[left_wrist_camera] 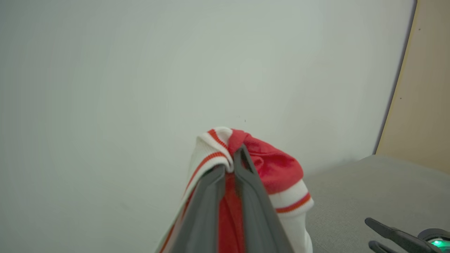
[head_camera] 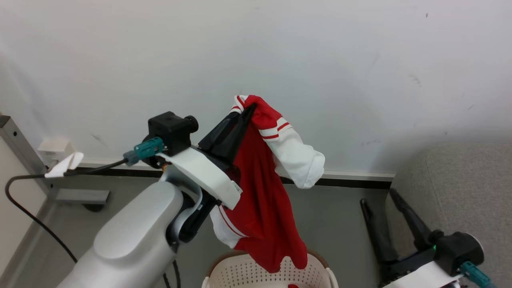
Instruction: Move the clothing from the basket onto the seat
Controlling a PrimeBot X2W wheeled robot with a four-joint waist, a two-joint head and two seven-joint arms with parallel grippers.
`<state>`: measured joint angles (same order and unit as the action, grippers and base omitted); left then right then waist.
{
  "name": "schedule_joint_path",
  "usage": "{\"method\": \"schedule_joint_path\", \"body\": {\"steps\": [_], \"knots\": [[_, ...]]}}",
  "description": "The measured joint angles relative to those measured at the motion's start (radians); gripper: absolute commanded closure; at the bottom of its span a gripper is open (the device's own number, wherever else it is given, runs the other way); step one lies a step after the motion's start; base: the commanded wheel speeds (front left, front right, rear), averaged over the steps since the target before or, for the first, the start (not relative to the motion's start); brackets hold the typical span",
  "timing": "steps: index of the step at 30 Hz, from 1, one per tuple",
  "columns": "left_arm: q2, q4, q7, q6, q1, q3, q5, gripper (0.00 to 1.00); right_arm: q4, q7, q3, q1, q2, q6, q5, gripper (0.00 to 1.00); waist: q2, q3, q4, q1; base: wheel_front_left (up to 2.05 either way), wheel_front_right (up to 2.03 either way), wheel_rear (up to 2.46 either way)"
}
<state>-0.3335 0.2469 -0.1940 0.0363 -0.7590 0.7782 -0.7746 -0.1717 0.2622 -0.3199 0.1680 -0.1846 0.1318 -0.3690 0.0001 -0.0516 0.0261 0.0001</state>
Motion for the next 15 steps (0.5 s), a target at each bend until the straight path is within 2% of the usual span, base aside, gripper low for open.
{"method": "schedule_joint_path", "body": {"steps": [7,12,15], "knots": [[0.024,-0.002,-0.001,-0.006,-0.027,0.011,0.000,1.00,-0.092,0.000,-0.195,0.059,-0.006,0.000,-0.036,0.00,0.0000,0.005,0.023,0.0000,0.00,0.00,0.00],[0.046,-0.007,0.004,-0.011,-0.043,0.031,0.003,1.00,-0.210,0.000,-0.338,0.132,-0.019,0.000,-0.025,0.00,0.0000,0.005,0.051,0.0000,0.00,0.00,0.00],[0.067,-0.022,0.009,-0.014,-0.044,0.049,0.007,1.00,-0.282,0.000,-0.389,0.175,-0.008,0.000,-0.029,0.00,0.0000,0.003,0.074,0.0000,0.00,0.00,0.00]]}}
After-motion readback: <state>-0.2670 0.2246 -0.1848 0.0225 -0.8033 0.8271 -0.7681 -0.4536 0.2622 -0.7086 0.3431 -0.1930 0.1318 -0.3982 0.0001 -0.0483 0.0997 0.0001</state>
